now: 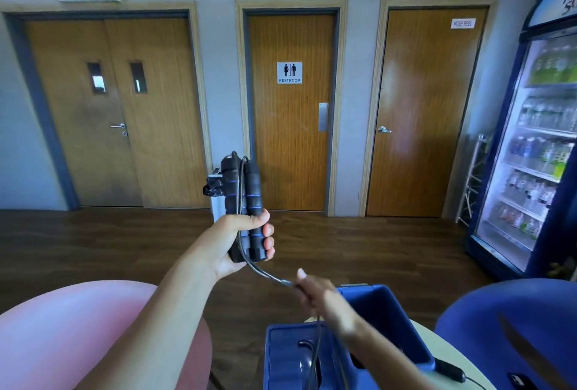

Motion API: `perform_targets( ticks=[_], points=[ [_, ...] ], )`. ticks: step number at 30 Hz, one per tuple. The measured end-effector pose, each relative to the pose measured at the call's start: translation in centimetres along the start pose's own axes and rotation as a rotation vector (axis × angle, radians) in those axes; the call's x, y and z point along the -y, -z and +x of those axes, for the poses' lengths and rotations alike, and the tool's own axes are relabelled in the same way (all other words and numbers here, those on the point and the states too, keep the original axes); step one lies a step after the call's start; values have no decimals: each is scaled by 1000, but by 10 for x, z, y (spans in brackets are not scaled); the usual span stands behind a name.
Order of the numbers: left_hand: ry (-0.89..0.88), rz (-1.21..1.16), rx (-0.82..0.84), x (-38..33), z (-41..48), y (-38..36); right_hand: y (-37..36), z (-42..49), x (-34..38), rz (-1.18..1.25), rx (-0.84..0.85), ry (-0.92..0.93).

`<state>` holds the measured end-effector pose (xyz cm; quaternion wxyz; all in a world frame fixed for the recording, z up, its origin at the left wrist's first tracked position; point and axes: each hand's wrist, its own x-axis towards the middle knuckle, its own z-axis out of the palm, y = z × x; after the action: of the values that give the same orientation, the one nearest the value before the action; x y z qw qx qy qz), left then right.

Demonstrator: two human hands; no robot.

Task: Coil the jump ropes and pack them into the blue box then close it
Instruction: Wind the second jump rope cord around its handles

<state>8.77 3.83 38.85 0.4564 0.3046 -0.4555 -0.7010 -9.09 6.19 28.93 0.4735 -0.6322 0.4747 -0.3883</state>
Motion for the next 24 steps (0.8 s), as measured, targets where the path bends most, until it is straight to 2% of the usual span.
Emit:
perform_targets(
  ticks=[2,4,7,9,11,13,15,19,22,24],
  points=[
    [81,5,-4,-3,-4,5,19,9,19,-72,-126,138],
    [122,16,-1,-6,-9,7,33,14,47,-263,-189,402],
    [170,25,171,-10,-15,2,34,20,88,-577,-223,775],
    [193,70,256,-12,-18,-2,30,26,105,-711,-210,911],
    [193,59,259,-15,-20,-2,30,30,115,-793,-204,975],
    [196,0,309,-17,-21,1,29,29,118,-791,-184,969],
    [192,-10,361,-18,-21,5,27,27,113,-657,-125,874],
    [171,58,352,-24,-20,10,19,27,92,-246,-80,477],
    [183,135,305,-30,-19,19,13,35,62,-174,89,206],
    [218,227,256,-32,-20,26,11,34,53,-126,63,122]
  ],
)
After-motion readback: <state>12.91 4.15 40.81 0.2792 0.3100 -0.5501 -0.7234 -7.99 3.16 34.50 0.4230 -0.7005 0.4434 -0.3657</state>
